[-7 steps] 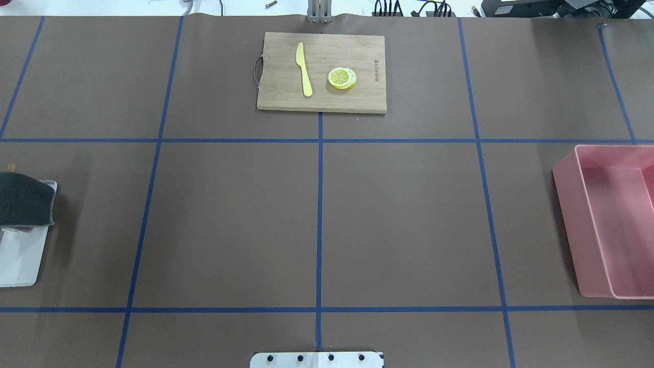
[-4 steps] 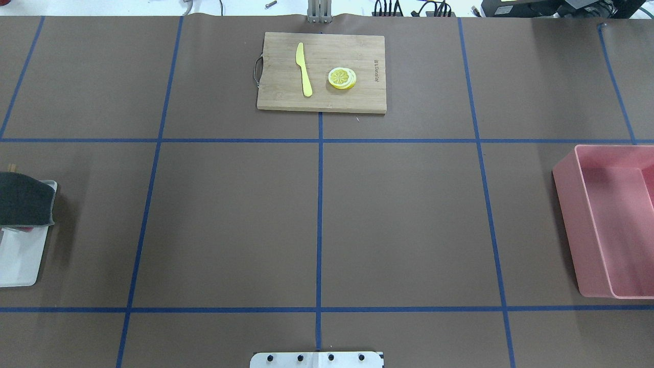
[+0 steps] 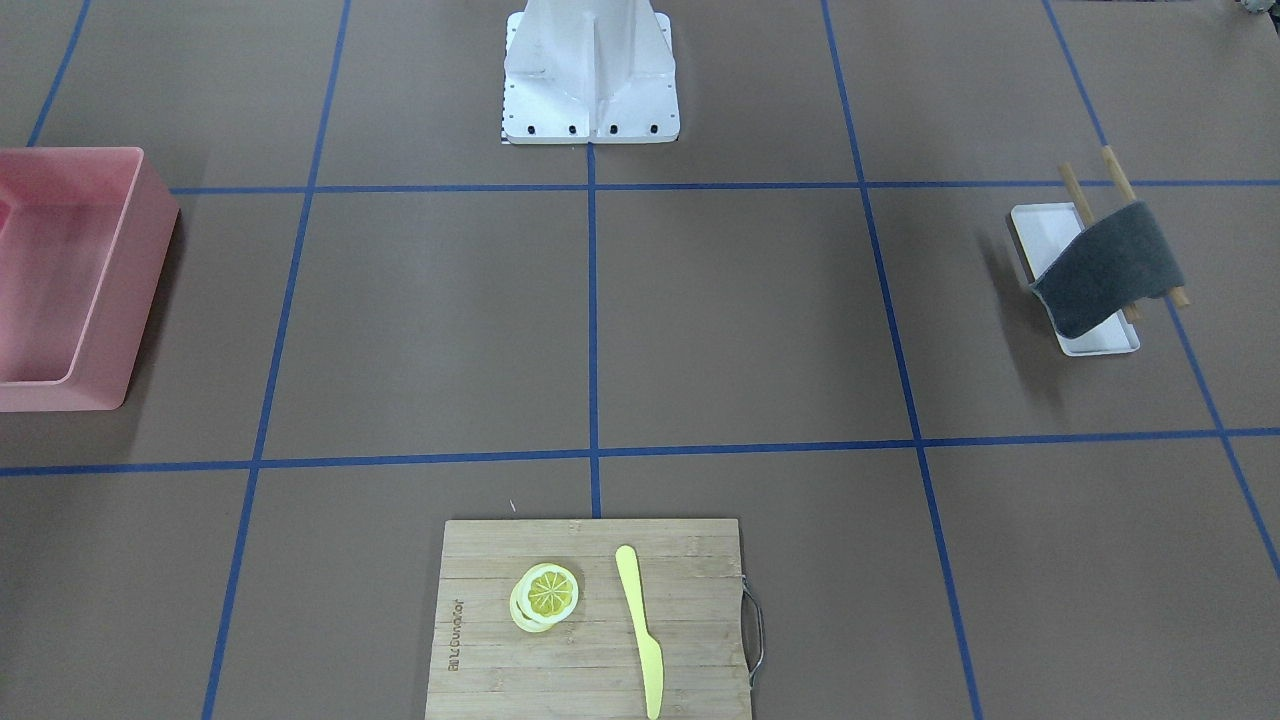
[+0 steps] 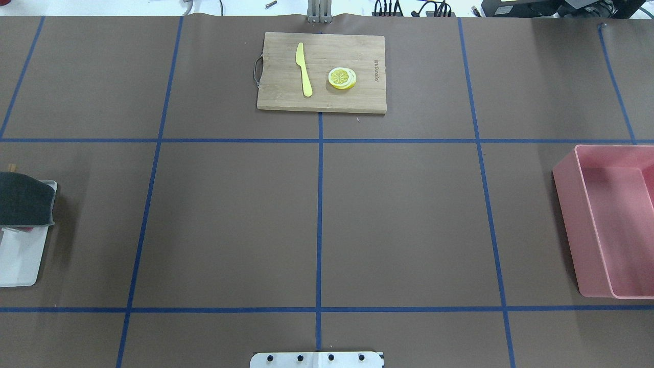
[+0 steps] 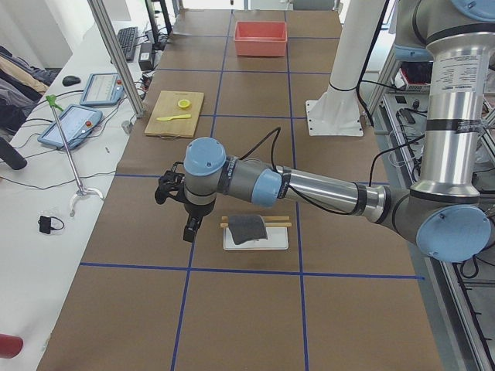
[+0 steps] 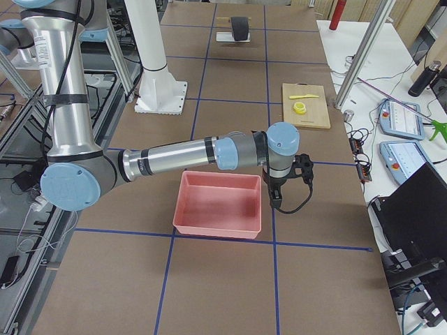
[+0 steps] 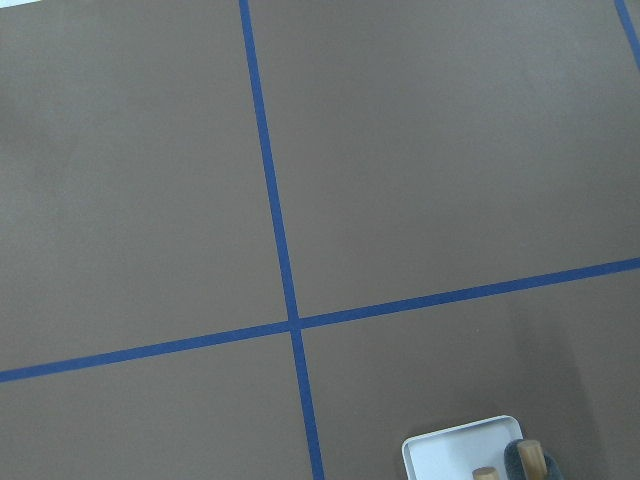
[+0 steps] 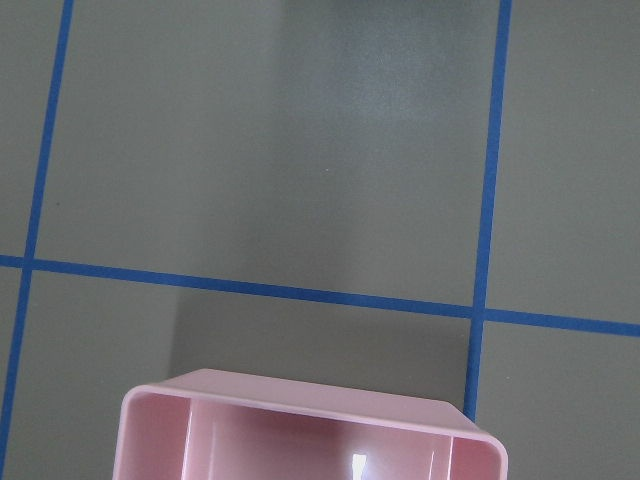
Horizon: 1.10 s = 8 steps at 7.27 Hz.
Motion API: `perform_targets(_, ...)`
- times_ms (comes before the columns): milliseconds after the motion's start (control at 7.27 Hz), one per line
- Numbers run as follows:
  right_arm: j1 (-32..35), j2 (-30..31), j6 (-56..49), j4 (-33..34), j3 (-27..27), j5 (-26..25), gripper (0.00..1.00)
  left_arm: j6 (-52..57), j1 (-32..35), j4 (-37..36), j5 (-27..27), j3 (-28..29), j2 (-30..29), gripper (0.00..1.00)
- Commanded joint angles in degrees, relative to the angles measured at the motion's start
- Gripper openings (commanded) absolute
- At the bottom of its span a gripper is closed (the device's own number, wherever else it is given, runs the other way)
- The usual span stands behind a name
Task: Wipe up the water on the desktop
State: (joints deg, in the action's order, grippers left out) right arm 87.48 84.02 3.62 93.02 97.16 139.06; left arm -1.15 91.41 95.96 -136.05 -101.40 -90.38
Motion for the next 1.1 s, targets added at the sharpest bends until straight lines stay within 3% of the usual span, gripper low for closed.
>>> perform_targets(0,-0.1,-0.6,0.5,-0.2,0.0,-0.2,1.0,0.1,0.0,0.0,-3.0,-0.1,0.1,0.98)
perform_targets(412,-0.9,0.0,0.7,-0.3,3.3,1.2,1.0,-3.3,-1.8,2.1,-0.9,-0.6,-0.7,0.98)
perform_targets(550,-1.0,0.1,0.8,-0.6,3.1,1.7,1.0,-3.6,-1.9,1.6,-0.8,-4.0,0.5,0.98)
perform_targets(962,-1.0,0.0,0.8,-0.6,3.3,1.7,1.0,-4.3,-4.4,1.9,-2.5,-1.5,0.0,0.98)
